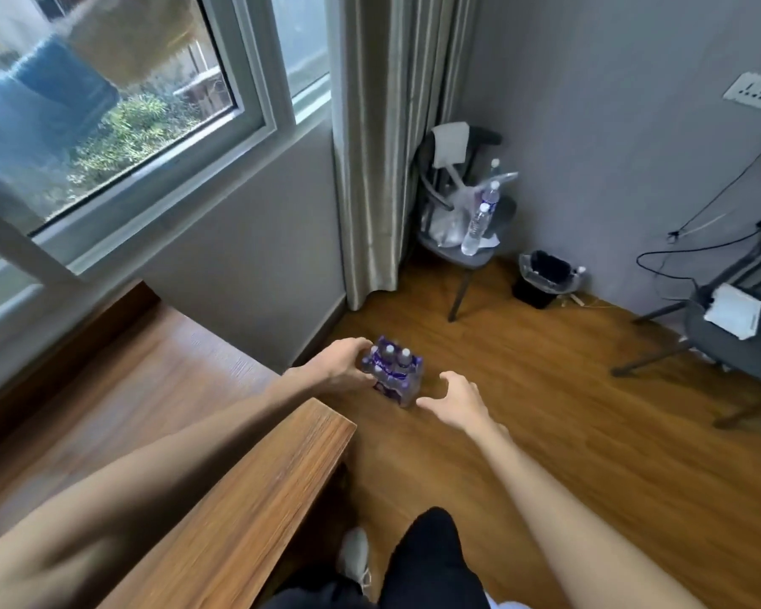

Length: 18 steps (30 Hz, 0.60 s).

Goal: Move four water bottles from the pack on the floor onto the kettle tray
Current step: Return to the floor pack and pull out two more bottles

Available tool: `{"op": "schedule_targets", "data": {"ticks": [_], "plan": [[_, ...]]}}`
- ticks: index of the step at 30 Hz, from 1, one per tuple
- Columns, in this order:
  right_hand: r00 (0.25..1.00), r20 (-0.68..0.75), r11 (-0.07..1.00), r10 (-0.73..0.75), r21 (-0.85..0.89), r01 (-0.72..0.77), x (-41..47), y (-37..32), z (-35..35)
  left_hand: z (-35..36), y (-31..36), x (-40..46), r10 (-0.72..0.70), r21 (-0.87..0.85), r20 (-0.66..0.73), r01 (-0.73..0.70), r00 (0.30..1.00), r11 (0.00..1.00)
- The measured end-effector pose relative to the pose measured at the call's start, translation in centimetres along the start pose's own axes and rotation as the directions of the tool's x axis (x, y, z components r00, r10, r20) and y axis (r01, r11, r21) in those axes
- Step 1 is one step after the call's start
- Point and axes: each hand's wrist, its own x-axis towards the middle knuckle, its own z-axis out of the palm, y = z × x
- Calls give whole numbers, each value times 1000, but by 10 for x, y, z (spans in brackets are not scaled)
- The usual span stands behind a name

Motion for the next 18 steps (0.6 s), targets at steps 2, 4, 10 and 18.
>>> {"op": "schedule_targets", "data": {"ticks": [2, 4, 10, 18], "plan": [[999, 36, 1000, -2, -1, 2, 37, 3, -14, -2, 6, 35, -48, -11, 26, 49, 998, 999], [997, 77, 1000, 2, 5, -2, 78, 9, -25, -3, 12, 71, -94, -24, 25, 95, 995, 995], [976, 216, 1000, -16, 26, 11, 202, 20, -50, 2, 27, 185, -240, -139, 28, 242, 970, 960], [926, 364, 989, 102, 59, -132, 357, 45, -23, 44, 9, 336, -434, -366, 48, 420, 900, 831]]}}
